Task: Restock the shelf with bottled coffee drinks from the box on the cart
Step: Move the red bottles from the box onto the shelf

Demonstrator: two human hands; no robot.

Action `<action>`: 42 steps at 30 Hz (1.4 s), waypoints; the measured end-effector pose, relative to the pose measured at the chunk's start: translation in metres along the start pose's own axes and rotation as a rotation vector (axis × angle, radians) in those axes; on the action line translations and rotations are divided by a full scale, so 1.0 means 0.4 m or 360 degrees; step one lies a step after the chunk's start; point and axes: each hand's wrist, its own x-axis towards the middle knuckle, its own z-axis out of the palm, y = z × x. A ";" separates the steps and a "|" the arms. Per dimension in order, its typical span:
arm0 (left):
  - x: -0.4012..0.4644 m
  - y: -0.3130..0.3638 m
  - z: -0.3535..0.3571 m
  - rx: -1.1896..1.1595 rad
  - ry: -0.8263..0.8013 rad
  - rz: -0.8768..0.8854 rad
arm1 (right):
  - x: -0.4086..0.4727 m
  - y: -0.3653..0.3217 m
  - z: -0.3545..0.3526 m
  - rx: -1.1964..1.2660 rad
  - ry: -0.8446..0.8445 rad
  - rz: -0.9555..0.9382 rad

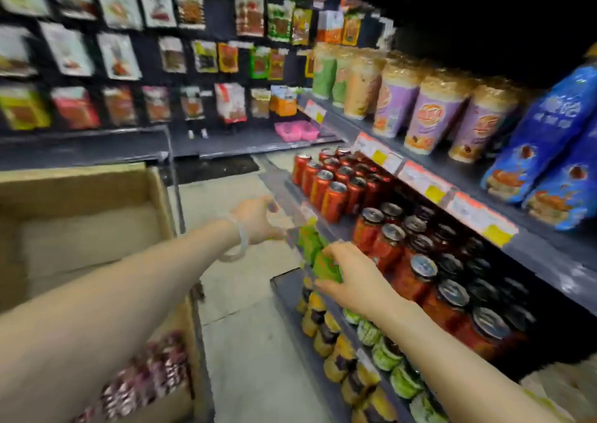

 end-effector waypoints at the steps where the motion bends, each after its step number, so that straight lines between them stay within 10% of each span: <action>1: -0.016 -0.066 -0.027 -0.0025 0.0032 -0.0134 | 0.020 -0.037 0.023 0.0017 -0.0029 -0.0070; 14: -0.313 -0.691 -0.014 -0.0321 -0.0123 -0.1354 | 0.187 -0.383 0.354 0.0213 -0.0699 -0.0429; 29: -0.392 -1.162 0.301 -0.0777 -0.0137 -0.2107 | 0.361 -0.580 0.983 0.0282 -0.1527 0.0289; 42: -0.333 -1.291 0.509 -0.0773 0.0428 -0.2577 | 0.297 -0.589 1.302 0.0507 -0.1179 0.1097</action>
